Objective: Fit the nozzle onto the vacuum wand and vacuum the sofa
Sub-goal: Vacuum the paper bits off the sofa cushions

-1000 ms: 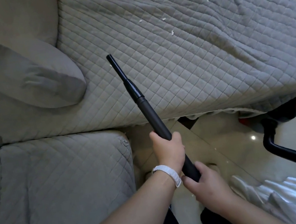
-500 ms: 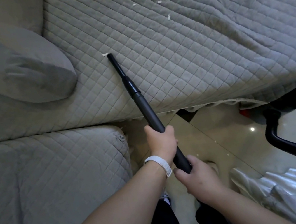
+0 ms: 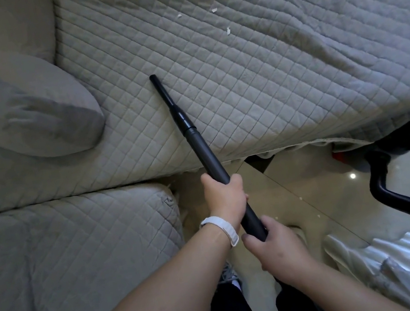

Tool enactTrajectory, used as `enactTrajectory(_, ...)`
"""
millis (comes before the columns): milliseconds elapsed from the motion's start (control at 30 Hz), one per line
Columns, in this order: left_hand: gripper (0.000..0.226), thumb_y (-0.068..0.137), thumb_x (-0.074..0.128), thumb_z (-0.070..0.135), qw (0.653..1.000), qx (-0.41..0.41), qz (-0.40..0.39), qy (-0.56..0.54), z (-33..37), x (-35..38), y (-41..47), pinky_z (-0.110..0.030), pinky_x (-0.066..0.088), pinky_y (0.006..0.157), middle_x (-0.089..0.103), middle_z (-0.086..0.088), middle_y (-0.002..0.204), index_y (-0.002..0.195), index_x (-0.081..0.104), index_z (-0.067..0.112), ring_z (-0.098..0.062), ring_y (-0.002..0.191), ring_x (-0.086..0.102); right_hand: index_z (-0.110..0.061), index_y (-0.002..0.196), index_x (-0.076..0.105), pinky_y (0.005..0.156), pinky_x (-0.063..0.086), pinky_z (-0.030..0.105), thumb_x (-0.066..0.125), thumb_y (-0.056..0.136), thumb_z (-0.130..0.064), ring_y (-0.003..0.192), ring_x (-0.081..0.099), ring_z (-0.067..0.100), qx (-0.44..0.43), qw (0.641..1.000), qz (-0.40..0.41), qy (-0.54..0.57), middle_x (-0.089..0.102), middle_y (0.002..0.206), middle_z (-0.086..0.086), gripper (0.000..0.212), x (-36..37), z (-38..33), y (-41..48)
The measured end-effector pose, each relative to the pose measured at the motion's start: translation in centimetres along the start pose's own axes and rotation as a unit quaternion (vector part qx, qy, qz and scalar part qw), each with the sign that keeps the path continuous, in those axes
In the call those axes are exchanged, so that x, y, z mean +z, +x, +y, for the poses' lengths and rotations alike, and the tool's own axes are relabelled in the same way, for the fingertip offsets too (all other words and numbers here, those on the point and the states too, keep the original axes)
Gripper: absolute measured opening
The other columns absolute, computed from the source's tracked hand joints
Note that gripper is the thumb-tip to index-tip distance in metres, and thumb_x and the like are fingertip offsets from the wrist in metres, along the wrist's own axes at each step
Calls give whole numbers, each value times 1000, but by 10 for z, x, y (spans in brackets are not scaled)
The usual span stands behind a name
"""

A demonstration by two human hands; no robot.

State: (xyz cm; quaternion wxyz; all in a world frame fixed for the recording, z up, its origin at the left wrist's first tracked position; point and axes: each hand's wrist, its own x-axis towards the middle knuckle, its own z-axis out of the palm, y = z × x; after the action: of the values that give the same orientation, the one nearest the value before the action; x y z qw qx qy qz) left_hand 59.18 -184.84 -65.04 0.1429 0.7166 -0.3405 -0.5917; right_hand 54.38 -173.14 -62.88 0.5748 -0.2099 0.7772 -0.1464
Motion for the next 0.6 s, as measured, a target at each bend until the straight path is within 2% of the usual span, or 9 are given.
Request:
enactTrajectory(67, 22, 92, 55, 13, 1000, 10, -20, 14, 6, 8, -1, -23, 47, 40, 53, -5, 79, 108, 40, 12, -19, 51, 58, -19, 77, 48, 53, 50, 43, 63, 80, -37, 51, 52, 19, 9, 1000, 14, 21, 49, 57, -4, 24, -6, -1, 0)
enactTrajectory(233, 22, 90, 56, 15, 998, 29, -48, 42, 25, 38, -2, -25, 48, 43, 54, -8, 83, 104, 39, 11, -20, 52, 60, -22, 75, 49, 56, 53, 47, 61, 74, -41, 48, 48, 19, 16, 997, 47, 57, 47, 52, -6, 23, -30, -2, 5)
enactTrajectory(367, 22, 89, 57, 18, 995, 41, -68, 60, 36, 62, -7, -28, 49, 47, 56, -8, 81, 103, 40, 12, -20, 52, 61, -22, 77, 51, 59, 56, 54, 56, 64, -50, 48, 49, 18, 27, 994, 71, 76, 48, 50, -8, 32, -50, 1, 7)
enactTrajectory(500, 23, 88, 57, 19, 992, 44, -89, 76, 42, 86, -12, -30, 50, 51, 56, -6, 81, 104, 41, 12, -21, 52, 61, -19, 76, 51, 55, 55, 48, 60, 73, -41, 47, 51, 20, 27, 992, 95, 83, 49, 50, -5, 24, -67, 6, 7)
enactTrajectory(600, 24, 89, 57, 18, 991, 41, -97, 87, 46, 99, -15, -31, 52, 52, 55, -4, 80, 107, 42, 11, -22, 55, 61, -18, 76, 50, 51, 47, 37, 60, 74, -40, 46, 52, 21, 29, 990, 107, 86, 50, 49, -4, 24, -76, 12, 9)
